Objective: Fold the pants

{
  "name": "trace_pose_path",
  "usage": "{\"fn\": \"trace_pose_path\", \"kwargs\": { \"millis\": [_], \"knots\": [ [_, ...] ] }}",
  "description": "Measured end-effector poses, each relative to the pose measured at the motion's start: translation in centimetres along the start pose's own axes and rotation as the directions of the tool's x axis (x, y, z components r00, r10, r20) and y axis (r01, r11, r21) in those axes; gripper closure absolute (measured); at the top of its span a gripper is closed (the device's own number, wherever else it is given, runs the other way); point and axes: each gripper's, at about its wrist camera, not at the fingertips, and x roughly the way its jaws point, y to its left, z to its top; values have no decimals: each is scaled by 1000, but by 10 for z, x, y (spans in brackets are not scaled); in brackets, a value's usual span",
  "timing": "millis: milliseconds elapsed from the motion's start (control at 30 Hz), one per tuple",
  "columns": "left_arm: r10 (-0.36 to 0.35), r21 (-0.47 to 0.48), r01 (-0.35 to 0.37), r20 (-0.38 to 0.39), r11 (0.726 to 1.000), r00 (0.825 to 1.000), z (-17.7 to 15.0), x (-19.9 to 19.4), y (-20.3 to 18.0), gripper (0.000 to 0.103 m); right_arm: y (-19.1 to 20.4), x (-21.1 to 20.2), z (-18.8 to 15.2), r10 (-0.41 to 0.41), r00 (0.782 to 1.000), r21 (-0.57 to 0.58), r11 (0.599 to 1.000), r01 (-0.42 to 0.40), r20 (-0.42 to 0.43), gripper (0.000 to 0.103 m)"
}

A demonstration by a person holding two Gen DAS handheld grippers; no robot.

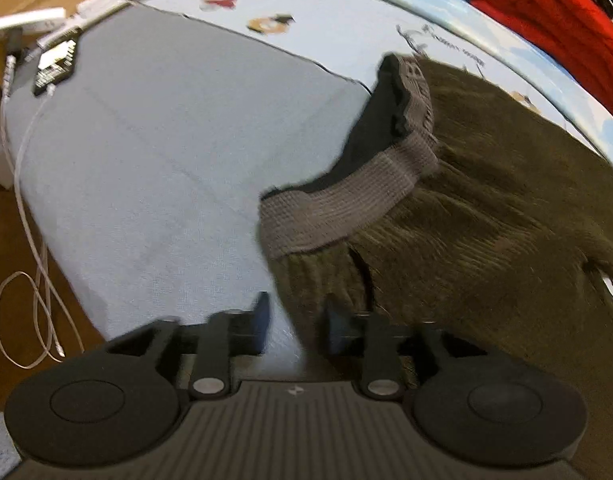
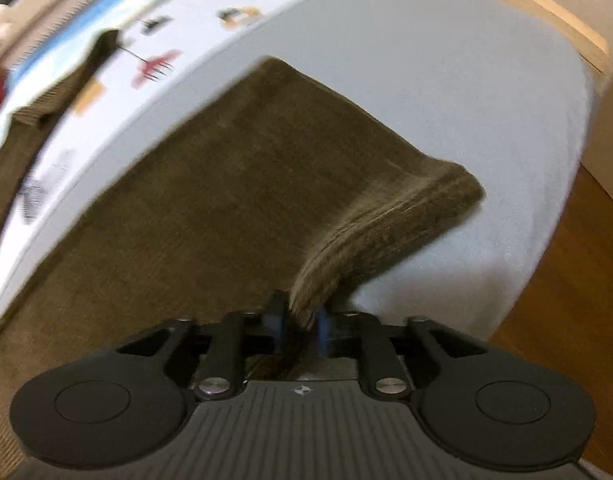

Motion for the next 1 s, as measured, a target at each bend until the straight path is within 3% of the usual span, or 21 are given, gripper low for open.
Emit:
{"fn": "trace_pose_path", "kwargs": {
  "millis": [33,67,100,233,300,400,467,567,700,767,833,933,1000],
  "knots": [
    [15,-12,-14,13,1000,1000,1,-3,2,44,-3,-3,2,-55,998,16,998,55,8,56],
    [36,-25,-36,23,999,999,2,-7,4,27,-6,-7,4,-67,997,35,997,66,27,52],
    [52,-37,-50,43,998,998,3,-13,6,23,-11,-14,5,-46,998,54,998,44,47,52],
    [-19,6,18,79,1000,997,5,-55,5,21,-20,-51,-3,162,986,71,984,-165,48,52],
    [-72,63,65,114,996,991,-4,-89,1,17,-16,-80,-13,252,965,10,967,-254,65,50],
    [-140,178,106,193,978,971,-28,-148,-8,13,-4,-135,-39,315,941,-146,944,-296,126,42],
    [-192,220,141,230,965,954,-49,-184,-13,0,0,-171,-62,376,911,-227,914,-335,169,39],
    [-263,265,193,262,945,928,-80,-228,-19,0,-2,-218,-91,482,856,-319,854,-411,188,36],
    [-322,389,215,234,896,917,-121,-270,-33,0,-2,-268,-123,596,788,-429,759,-491,153,30],
    [-334,422,216,230,881,914,-141,-286,-36,0,-2,-288,-138,626,769,-476,721,-504,133,28],
    [-354,445,216,256,869,899,-159,-300,-38,0,-1,-305,-155,650,748,-537,682,-496,134,27],
    [-356,455,200,286,867,890,-173,-312,-40,0,1,-323,-172,670,724,-608,647,-460,166,25],
    [-354,447,206,278,870,893,-176,-319,-42,0,3,-331,-175,691,702,-655,612,-443,170,25]
  ]
}}
